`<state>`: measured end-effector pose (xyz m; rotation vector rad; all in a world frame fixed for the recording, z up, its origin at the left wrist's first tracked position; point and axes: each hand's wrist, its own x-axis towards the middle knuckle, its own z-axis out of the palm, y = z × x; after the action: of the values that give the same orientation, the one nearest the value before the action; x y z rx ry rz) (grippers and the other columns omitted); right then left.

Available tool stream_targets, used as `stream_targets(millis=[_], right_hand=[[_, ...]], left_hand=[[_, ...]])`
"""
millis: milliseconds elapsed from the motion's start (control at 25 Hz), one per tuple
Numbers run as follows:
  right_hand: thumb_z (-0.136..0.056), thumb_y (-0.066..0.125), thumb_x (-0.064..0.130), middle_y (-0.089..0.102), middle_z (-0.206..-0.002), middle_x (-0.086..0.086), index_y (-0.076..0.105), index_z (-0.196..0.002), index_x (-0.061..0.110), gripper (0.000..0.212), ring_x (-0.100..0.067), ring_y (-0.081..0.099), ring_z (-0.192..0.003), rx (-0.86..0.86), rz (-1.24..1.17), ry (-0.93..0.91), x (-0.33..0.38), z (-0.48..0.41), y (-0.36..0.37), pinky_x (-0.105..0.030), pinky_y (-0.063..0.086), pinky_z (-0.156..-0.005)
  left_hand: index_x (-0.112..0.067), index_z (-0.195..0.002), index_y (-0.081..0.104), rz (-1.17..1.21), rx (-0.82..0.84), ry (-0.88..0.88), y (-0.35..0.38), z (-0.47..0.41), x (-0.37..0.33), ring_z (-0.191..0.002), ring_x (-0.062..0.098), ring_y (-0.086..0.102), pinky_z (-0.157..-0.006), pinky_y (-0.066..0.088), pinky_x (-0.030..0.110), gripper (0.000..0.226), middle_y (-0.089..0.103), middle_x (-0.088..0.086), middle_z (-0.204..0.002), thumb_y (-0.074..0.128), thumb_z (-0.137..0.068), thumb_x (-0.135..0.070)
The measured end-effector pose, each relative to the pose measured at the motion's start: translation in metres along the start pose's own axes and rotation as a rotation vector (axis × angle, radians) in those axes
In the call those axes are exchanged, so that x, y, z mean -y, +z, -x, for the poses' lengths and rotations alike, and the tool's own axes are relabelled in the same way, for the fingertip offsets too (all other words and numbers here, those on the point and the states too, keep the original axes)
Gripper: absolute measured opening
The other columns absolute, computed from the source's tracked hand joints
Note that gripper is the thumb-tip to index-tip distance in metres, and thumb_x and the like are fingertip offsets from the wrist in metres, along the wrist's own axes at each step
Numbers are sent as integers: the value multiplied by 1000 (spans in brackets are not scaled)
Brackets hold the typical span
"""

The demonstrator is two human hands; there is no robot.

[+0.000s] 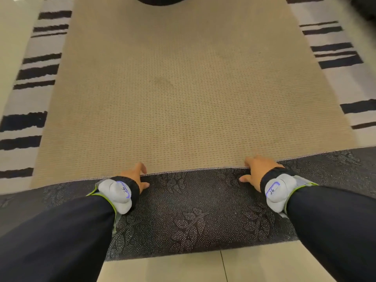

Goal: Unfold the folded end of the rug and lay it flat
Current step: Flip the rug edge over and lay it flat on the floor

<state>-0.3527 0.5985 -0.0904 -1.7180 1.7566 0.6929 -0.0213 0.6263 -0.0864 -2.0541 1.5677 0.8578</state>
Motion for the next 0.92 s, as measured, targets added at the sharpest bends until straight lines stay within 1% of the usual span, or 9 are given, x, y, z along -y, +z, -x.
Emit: stream_targets(millis=[120, 200, 360, 480, 600, 680, 800, 880, 920], right_hand=[[-85, 61, 45, 64, -114, -10, 53, -119, 16, 46, -31, 60, -106, 21, -20, 27, -2, 30, 17, -37, 46, -83], [-86, 61, 43, 65, -114, -12, 52, -120, 15, 45, -32, 60, -106, 63, -33, 35, -7, 58, 25, -36, 45, -81], [-86, 62, 41, 66, -110, -14, 54, -117, 9, 45, -31, 62, -102, 111, -64, 71, -11, 108, 41, -30, 41, -72], [-82, 67, 42, 66, -103, -14, 56, -111, 10, 45, -32, 62, -99, 82, -140, 150, -14, 146, 49, -29, 40, -70], [-79, 68, 45, 58, -90, -8, 56, -104, 13, 43, -31, 60, -90, 90, -174, 199, -22, 192, 66, -28, 40, -69], [-79, 66, 48, 58, -85, -7, 53, -92, 14, 39, -28, 53, -80, 123, -189, 180, -23, 210, 79, -29, 40, -68], [-83, 60, 46, 54, -74, -5, 49, -79, 12, 36, -26, 51, -73, 159, -244, 149, -23, 231, 92, -28, 37, -62], [-87, 55, 43, 53, -71, -3, 53, -78, 13, 31, -24, 50, -68, 166, -297, 145, -29, 246, 105, -27, 34, -58], [-89, 52, 42, 55, -75, -4, 56, -85, 12, 31, -24, 49, -71, 168, -293, 138, -33, 252, 115, -26, 35, -60]], left_hand=[[-9, -133, 49, -37, 68, -5, 14, 25, 5, -110, 30, 60, -90, 44, 30, 46, 62, 15, -126, 53, -93, -31], [-8, -132, 52, -1, 114, -27, 22, 52, 9, -115, 31, 60, -94, 43, 29, 46, 61, 15, -129, 51, -94, -34], [-4, -108, 61, -65, 188, -21, 36, 98, 15, -106, 31, 63, -86, 46, 30, 46, 68, 17, -110, 49, -92, -45], [-10, -78, 55, -71, 216, -43, 42, 127, 17, -96, 30, 63, -80, 44, 30, 47, 65, 13, -91, 45, -89, -54], [-10, -60, 52, -61, 284, -100, 52, 168, 17, -80, 27, 56, -77, 39, 29, 67, 56, 7, -68, 24, -91, -63], [-12, -54, 43, -82, 314, -139, 62, 182, 17, -69, 24, 51, -75, 37, 28, 69, 46, 4, -59, 14, -92, -62], [-8, -65, 50, -34, 333, -223, 83, 202, 22, -79, 25, 56, -85, 41, 32, 66, 56, 8, -76, 18, -94, -58], [-5, -88, 61, -16, 288, -261, 104, 223, 22, -98, 31, 61, -93, 42, 33, 64, 62, 16, -96, 21, -95, -55], [-2, -102, 64, -12, 264, -279, 116, 231, 23, -106, 32, 61, -95, 42, 33, 67, 64, 20, -107, 21, -96, -53]])
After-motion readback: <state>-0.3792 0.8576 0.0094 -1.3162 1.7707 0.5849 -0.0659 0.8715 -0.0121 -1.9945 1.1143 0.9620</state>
